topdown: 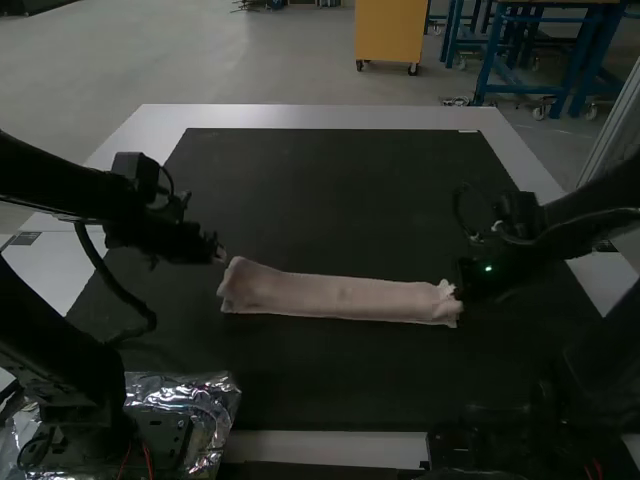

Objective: Fold the towel.

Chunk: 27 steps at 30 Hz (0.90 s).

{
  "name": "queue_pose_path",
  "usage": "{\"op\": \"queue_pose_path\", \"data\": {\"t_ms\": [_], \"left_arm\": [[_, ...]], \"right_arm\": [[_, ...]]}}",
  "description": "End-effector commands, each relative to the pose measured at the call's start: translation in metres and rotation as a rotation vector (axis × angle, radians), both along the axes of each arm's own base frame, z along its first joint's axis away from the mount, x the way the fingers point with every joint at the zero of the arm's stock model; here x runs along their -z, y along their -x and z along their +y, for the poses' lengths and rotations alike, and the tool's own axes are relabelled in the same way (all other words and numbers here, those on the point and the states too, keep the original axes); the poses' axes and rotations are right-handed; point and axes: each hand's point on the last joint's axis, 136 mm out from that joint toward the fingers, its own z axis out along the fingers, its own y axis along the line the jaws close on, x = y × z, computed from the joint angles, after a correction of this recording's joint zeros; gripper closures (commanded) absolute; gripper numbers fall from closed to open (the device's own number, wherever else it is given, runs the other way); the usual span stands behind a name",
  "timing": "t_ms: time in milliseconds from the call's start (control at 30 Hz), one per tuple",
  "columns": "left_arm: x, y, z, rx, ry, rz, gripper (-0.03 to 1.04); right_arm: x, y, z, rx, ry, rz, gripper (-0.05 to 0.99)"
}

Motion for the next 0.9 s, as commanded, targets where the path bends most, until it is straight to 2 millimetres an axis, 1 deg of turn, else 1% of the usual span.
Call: {"op": "queue_pose_path", "data": {"t_ms": [0, 67, 167, 267, 333, 467, 567, 767, 867], "left_arm": [[-0.028, -0.022, 0.006, -0.011, -0.031, -0.103, 0.04], [-0.032, -0.026, 0.01, -0.023, -0.043, -0.12, 0.04], [-0.036, -0.031, 0.014, -0.039, -0.065, -0.139, 0.04], [-0.037, -0.034, 0.018, -0.054, -0.088, -0.152, 0.04], [-0.037, -0.036, 0.022, -0.066, -0.102, -0.16, 0.04], [-0.037, -0.038, 0.023, -0.071, -0.108, -0.166, 0.04], [-0.038, -0.041, 0.028, -0.089, -0.128, -0.18, 0.04], [-0.038, -0.041, 0.029, -0.093, -0.135, -0.179, 0.04], [-0.037, -0.041, 0.029, -0.092, -0.141, -0.183, 0.04]], "right_arm": [[-0.029, -0.012, -0.016, 0.028, -0.021, -0.089, 0.96], [-0.036, -0.011, -0.023, 0.034, -0.017, -0.093, 0.96], [-0.045, -0.009, -0.018, 0.01, -0.043, -0.092, 0.96], [-0.053, -0.01, -0.006, -0.023, -0.076, -0.097, 0.96], [-0.059, -0.012, 0.006, -0.035, -0.103, -0.096, 0.96], [-0.07, -0.01, 0.042, -0.098, -0.157, -0.086, 0.96], [-0.079, -0.003, 0.075, -0.157, -0.21, -0.079, 0.96], [-0.103, 0.006, 0.141, -0.254, -0.318, -0.117, 0.96], [-0.11, 0.012, 0.165, -0.305, -0.358, -0.123, 0.96]]}}
